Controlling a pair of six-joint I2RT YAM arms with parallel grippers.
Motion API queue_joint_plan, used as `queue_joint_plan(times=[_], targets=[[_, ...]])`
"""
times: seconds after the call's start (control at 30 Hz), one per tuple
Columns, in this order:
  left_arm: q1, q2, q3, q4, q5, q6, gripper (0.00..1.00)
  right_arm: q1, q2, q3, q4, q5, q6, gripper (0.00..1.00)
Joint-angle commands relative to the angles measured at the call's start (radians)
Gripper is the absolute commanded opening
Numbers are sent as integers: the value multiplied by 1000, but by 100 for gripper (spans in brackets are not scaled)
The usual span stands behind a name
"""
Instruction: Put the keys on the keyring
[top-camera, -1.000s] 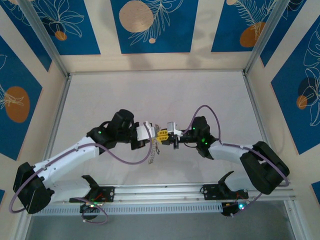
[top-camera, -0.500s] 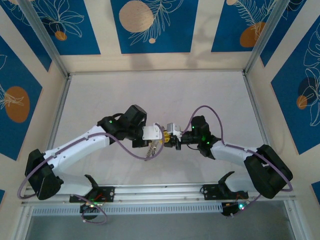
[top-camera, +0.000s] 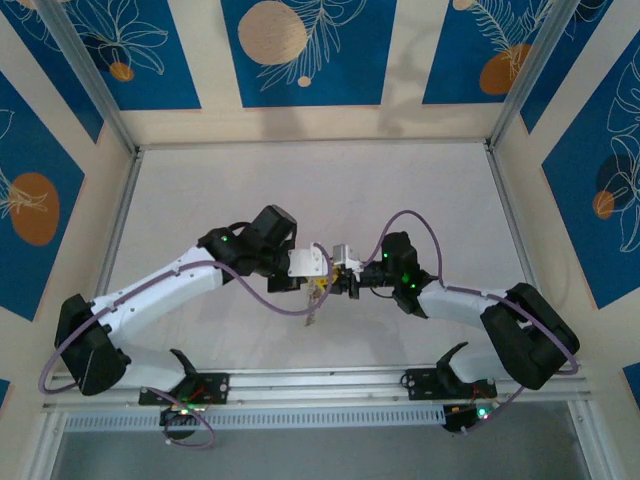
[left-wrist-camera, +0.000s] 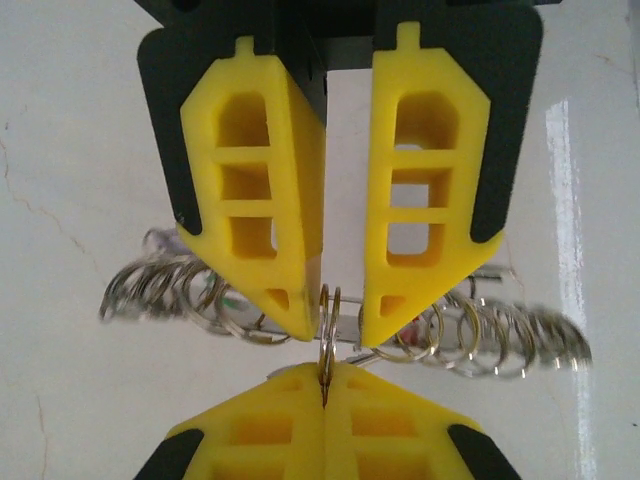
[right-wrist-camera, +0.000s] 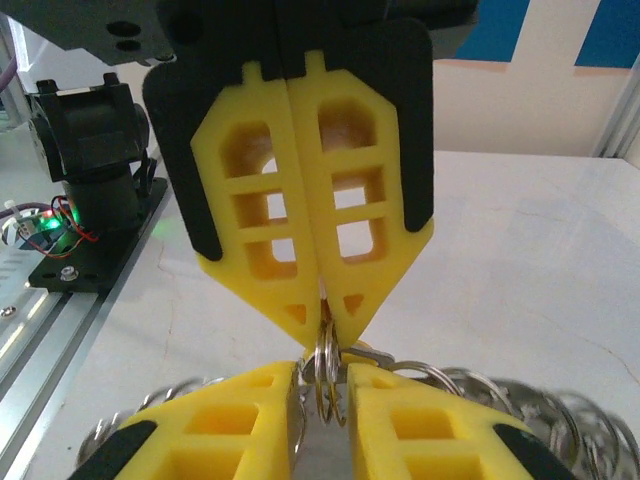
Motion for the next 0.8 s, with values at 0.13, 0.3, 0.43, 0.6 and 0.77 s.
queue_joint_plan(times=[0.13, 0.3, 0.43, 0.6, 0.77], targets=[[-8, 3, 41, 23, 70, -19, 0, 17, 33, 6, 35, -8, 7, 3], [2, -22, 0, 57, 70, -33, 3, 19, 7, -31, 114, -21, 5, 0], [16, -68, -79, 119, 69, -25, 8, 13, -13, -59, 181, -41, 17, 0], [17, -112, -163, 213, 66, -20, 11, -2, -15, -75, 248, -55, 70, 0], [17, -168, -232, 305, 34, -20, 13, -12, -19, -84, 266, -58, 95, 0]])
